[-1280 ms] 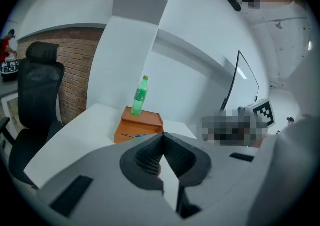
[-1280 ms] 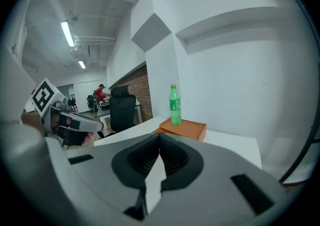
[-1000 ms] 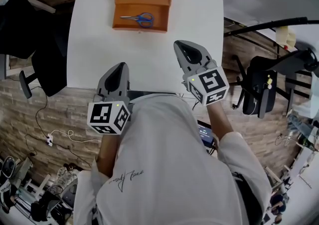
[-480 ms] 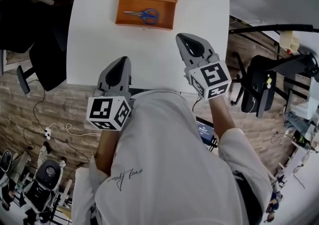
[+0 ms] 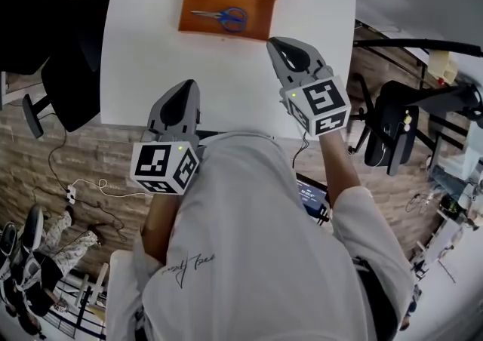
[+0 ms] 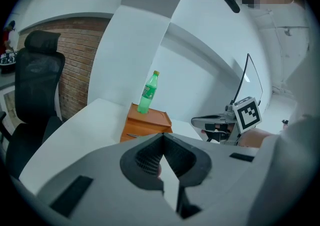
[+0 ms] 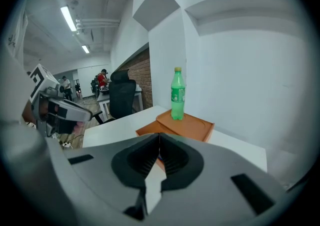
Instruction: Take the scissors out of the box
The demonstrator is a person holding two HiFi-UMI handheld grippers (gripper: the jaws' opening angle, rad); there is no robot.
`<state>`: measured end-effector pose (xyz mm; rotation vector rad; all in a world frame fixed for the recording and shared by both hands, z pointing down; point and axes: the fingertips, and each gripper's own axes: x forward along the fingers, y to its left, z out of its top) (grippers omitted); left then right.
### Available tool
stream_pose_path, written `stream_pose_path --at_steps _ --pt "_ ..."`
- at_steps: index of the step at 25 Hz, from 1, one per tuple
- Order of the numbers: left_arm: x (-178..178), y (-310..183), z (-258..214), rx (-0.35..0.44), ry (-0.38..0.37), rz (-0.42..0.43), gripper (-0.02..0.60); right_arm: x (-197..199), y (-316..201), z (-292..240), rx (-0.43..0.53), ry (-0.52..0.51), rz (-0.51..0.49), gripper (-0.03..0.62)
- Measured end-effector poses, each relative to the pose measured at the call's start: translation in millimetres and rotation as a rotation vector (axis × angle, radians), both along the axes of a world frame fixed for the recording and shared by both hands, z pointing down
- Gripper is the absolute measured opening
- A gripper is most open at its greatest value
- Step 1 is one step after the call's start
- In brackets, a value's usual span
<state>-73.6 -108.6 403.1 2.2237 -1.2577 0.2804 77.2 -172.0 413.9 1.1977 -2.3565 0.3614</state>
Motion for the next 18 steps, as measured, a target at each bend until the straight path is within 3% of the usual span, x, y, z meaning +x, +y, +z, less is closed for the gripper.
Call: stream_pose_path --at_steps 18 --pt "-0.9 -11.2 10.1 -0.056 0.018 0.026 0.008 -15.4 -34.0 56.7 -0.115 0.089 -0.074 0.012"
